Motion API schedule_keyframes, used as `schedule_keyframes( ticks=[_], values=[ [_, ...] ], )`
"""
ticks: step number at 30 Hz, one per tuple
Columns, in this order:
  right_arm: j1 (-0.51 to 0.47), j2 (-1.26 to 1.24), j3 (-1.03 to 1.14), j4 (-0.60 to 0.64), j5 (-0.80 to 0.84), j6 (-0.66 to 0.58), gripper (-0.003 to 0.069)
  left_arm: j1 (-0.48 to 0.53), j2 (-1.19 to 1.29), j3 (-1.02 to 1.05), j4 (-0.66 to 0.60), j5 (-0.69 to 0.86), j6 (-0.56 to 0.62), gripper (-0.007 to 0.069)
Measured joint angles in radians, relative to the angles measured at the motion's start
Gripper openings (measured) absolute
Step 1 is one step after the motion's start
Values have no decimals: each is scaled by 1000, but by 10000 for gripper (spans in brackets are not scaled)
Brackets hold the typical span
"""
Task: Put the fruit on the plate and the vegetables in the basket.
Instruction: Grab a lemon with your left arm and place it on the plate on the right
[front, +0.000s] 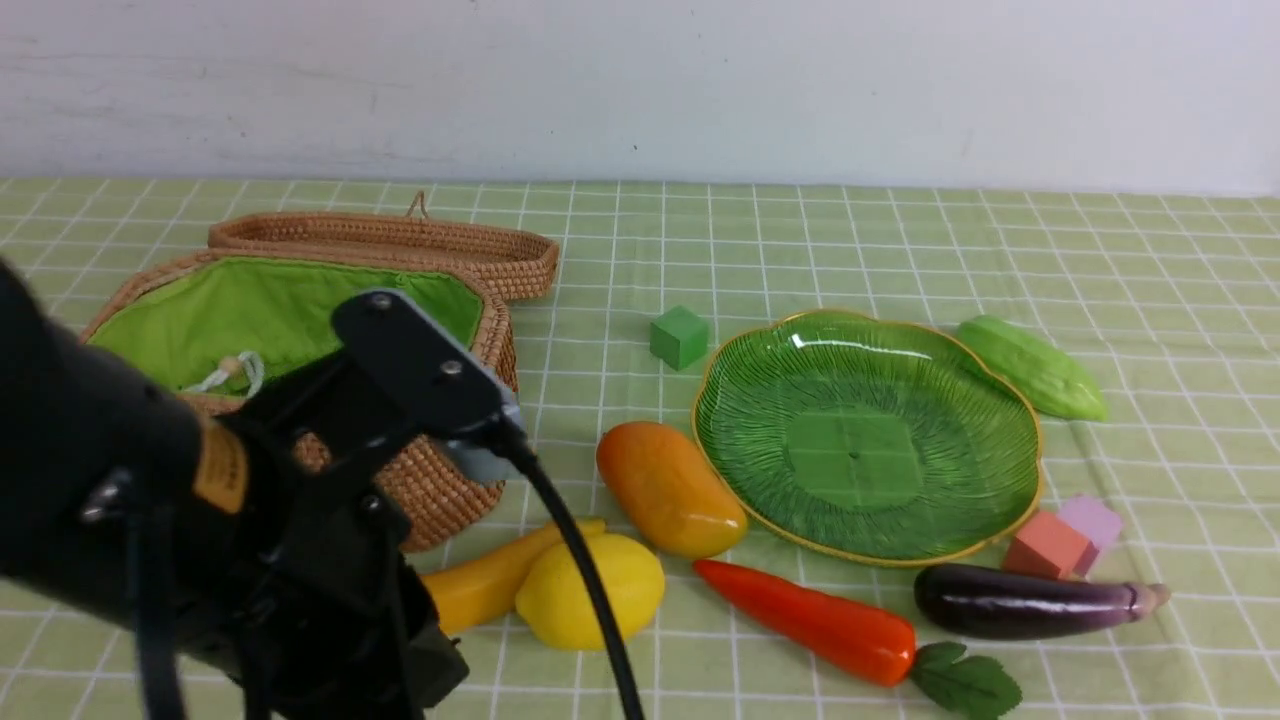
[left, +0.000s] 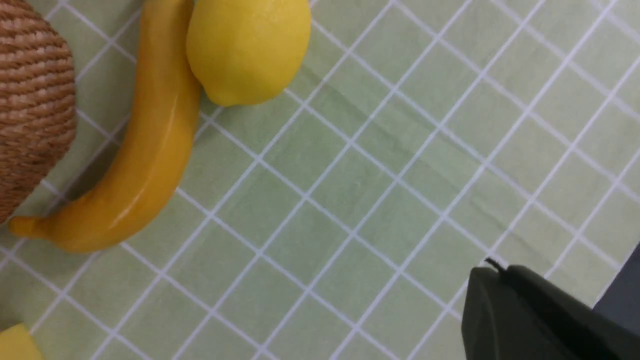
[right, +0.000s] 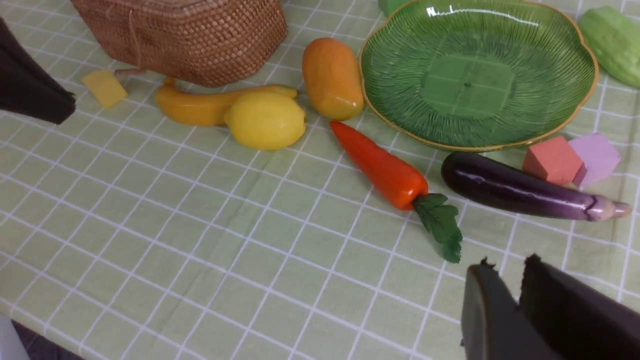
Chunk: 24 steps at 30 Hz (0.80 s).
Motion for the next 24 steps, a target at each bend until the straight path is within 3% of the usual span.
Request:
schedule_keyframes(
  ticks=[4, 7, 10, 13, 18, 21, 24],
  values=[
    [0, 0, 0, 0, 21, -8, 117, -3, 121, -48, 51, 9, 0, -10],
    [0, 0, 0, 0, 22, -13, 119, -3, 185, -58, 83, -26, 21, 36],
    [0, 0, 0, 0, 23, -15, 123, -6, 242, -58, 117, -69, 38, 135],
    [0, 0, 0, 0, 23, -16, 127, -6, 295, -58, 128, -157, 45, 302],
    [0, 0, 0, 0, 23, -19, 128, -6, 355, -60, 115, -328, 49, 494],
    [0, 0, 0, 0, 22, -23, 128, -6, 406, -63, 138, -422, 71, 581],
    [0, 0, 0, 0, 22, -23, 132, -6, 463, -64, 180, -491, 104, 618]
  ],
)
